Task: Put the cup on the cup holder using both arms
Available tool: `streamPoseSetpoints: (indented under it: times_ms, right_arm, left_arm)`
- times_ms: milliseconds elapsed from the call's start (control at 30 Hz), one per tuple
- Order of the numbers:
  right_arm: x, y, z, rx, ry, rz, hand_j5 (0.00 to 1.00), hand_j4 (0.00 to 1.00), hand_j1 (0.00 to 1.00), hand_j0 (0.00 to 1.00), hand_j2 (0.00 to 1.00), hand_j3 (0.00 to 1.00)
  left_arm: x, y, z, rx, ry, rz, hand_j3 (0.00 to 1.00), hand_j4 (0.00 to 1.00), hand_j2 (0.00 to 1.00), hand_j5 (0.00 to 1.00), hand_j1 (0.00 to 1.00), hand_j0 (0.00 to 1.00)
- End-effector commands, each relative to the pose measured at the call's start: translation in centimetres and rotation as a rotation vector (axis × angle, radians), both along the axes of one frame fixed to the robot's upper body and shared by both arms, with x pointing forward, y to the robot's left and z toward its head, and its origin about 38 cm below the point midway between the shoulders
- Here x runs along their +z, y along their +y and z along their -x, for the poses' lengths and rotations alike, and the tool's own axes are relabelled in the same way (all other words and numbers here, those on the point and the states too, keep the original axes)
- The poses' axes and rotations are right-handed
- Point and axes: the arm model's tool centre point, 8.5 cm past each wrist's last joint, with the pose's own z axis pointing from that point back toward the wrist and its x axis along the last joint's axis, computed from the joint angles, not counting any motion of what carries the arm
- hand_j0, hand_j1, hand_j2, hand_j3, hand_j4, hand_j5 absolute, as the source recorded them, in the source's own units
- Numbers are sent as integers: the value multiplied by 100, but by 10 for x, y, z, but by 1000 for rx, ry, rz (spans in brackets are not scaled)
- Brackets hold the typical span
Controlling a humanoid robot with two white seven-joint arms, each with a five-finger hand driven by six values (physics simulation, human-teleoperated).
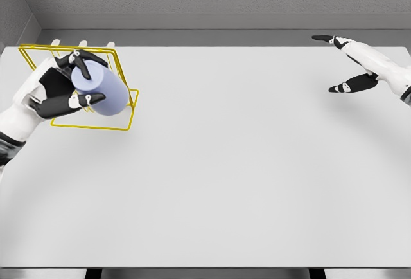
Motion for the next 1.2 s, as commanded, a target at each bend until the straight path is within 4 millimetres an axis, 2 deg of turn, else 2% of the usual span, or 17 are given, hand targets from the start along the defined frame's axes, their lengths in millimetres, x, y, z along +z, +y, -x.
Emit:
streamPoseSetpoints:
  times_ms: [0, 233, 433, 700, 733, 833, 1000, 1100, 1167]
  right_arm:
    - [1, -1, 0, -4, 0, -5, 100, 100, 100, 100, 100, 100]
    - [1, -2, 0, -6, -1, -6, 100, 100, 100, 100, 100, 100]
    - [2, -2, 0, -5, -4, -6, 100, 100, 100, 100, 100, 100]
    - [2, -2, 0, -7, -2, -5, 100, 100, 100, 100, 100, 100]
    - [2, -2, 0, -7, -2, -5, 100, 100, 100, 100, 100, 100]
    - [2, -5, 0, -13, -2, -4, 100, 100, 100, 100, 100, 100]
    - [4, -9, 1, -19, -4, 2, 100, 100, 100, 100, 100, 100]
    - [4, -9, 1, -19, -4, 2, 100, 100, 100, 100, 100, 100]
    - [3, -9, 1, -20, -2, 2, 100, 100, 100, 100, 100, 100]
  left_arm:
    - [3, 2, 0, 4, -6, 5, 26, 26, 26, 26, 26, 26]
    - [3, 7, -1, 14, -2, -1, 26, 26, 26, 26, 26, 26]
    - [-2, 20, -7, 49, 17, 1, 26, 26, 26, 26, 26, 26]
    - [-4, 20, -7, 51, 23, 3, 27, 27, 27, 27, 27, 27]
    - [-5, 20, -6, 51, 25, 0, 39, 39, 39, 39, 39, 39]
    - [-5, 20, -6, 52, 22, 1, 63, 63, 63, 63, 63, 63]
    - [-4, 19, -6, 49, 16, 3, 66, 66, 66, 66, 66, 66]
    - [-4, 19, -5, 49, 15, 1, 79, 79, 79, 79, 79, 79]
    - [-4, 19, -5, 49, 14, 1, 83, 83, 83, 83, 83, 83]
